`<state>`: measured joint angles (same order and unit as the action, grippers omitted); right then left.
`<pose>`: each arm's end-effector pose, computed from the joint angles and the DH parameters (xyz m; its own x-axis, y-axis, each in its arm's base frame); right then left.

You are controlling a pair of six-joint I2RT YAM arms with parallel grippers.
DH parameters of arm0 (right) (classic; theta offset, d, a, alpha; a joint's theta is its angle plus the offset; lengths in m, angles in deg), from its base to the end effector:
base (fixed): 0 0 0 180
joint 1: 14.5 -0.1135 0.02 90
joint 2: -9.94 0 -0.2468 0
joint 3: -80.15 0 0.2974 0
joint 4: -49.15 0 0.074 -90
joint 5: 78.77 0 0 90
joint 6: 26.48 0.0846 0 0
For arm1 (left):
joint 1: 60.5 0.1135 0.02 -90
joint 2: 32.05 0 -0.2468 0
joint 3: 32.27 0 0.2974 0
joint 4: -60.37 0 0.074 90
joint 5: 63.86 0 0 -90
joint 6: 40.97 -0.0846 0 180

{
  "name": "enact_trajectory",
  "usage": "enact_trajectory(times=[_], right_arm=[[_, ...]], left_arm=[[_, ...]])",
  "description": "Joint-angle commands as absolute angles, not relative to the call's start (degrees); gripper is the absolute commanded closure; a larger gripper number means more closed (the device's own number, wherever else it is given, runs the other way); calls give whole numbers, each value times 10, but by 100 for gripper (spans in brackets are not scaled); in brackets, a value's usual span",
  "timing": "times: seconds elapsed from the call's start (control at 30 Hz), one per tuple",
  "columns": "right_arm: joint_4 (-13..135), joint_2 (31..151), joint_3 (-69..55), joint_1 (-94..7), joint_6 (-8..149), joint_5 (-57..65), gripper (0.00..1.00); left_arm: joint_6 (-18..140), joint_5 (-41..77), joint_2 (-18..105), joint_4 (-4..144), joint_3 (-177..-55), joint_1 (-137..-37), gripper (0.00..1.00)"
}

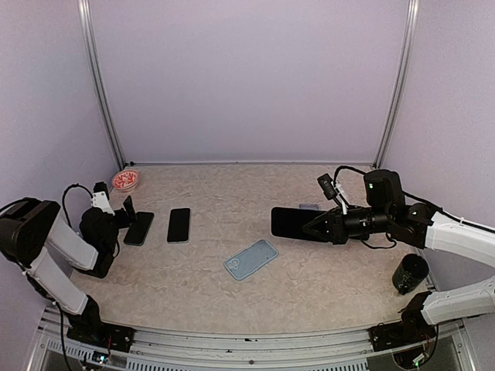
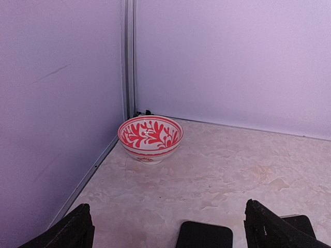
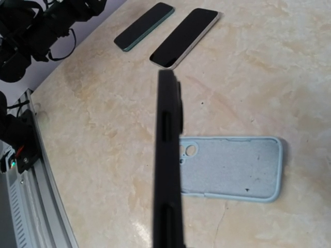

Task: Put the phone into the phone case
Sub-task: Adjust the phone case at the center of the board.

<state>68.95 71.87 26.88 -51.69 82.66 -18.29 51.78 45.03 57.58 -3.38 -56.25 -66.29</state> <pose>0.2358 0.2313 0.2161 -0.6443 -0.1307 -0.7536 -0.6985 0.5020 0.5101 0.2962 -0.0025 0.0842 -0.0221 -0.0434 -0.9988 -0.2278 0.9730 -0.0372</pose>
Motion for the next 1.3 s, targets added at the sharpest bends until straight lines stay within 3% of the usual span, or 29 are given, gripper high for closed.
enact_trajectory(times=[0.0,0.43,0.8,0.97,1.17,1.27], right_arm=[[676,705,248,-511,823,-165,100],[693,723,243,-510,818,-136,100],[699,754,218,-510,811,-132,100],[705,762,210,-510,810,-126,100],[715,778,200,-505,805,-120,100],[719,792,188,-503,802,-122,100]], left_arm=[[520,441,573,-44,-571,-654,1],[509,488,554,2,-587,-674,1],[530,489,476,387,-784,-732,1],[622,384,430,595,-890,-785,1],[623,687,378,791,-1004,-1010,1],[729,672,330,815,-991,-1017,1]])
